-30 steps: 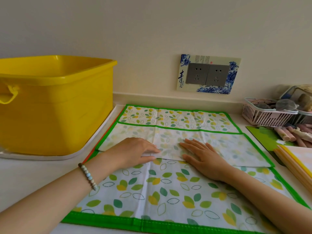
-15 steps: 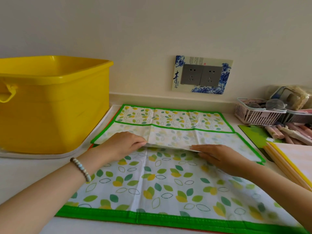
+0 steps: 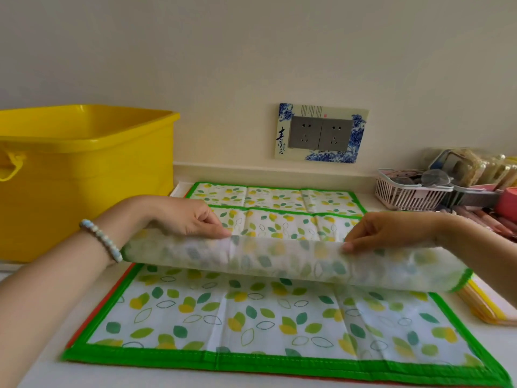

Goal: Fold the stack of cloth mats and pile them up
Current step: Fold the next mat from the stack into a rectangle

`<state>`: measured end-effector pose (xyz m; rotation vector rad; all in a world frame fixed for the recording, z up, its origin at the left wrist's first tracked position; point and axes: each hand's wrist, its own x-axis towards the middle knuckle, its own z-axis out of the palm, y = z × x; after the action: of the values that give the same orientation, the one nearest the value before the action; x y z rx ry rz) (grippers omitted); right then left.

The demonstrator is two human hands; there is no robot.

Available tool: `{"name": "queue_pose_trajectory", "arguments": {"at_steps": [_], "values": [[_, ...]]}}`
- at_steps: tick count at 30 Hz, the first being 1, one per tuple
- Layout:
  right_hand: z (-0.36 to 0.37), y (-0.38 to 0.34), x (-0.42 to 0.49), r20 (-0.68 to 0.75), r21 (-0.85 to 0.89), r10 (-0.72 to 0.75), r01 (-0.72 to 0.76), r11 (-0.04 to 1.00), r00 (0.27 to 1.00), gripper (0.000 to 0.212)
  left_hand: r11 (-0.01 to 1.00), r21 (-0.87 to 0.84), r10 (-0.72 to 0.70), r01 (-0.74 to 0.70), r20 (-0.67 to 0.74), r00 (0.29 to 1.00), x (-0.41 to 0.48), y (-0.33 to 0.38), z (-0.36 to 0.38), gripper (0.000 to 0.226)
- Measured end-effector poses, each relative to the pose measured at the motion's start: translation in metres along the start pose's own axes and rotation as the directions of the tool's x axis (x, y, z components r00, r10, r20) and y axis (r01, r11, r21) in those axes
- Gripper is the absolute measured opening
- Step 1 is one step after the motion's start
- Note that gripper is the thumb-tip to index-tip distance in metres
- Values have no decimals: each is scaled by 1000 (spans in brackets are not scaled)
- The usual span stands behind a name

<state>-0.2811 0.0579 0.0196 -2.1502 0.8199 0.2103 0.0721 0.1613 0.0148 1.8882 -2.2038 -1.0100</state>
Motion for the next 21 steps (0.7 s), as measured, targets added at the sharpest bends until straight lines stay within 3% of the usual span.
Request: {"name": "queue_pose_trajectory", "arguments": {"at_steps": [2, 5, 9, 13, 15, 18, 21], "values": [[-9, -4, -1, -12, 38, -35, 35, 999, 999, 36, 999, 29, -26, 27, -19, 999, -5, 8, -10, 46], [-19, -10, 6, -247, -151, -65, 28, 988, 967, 31, 999, 35, -2, 11, -263, 965, -1, 14, -15, 38], [-22, -9, 24, -443, -300, -123, -17, 954, 888, 12, 990, 119, 135, -78, -611, 780, 15, 18, 3, 26], [-17, 5, 48, -567, -282, -110, -67, 957, 816, 13, 927, 312, 368, -207, -656, 659, 22, 29, 28, 32], [-14, 12, 60, -625, -259, -92, -95, 961, 775, 17, 906, 354, 410, -231, -604, 684, 26, 33, 39, 34], [-11, 24, 73, -672, -231, -77, -109, 967, 737, 19, 923, 351, 330, -159, -510, 794, 35, 30, 53, 42], [-11, 31, 84, -702, -203, -52, -130, 970, 710, 18, 938, 334, 244, -92, -449, 859, 47, 23, 62, 49]]}}
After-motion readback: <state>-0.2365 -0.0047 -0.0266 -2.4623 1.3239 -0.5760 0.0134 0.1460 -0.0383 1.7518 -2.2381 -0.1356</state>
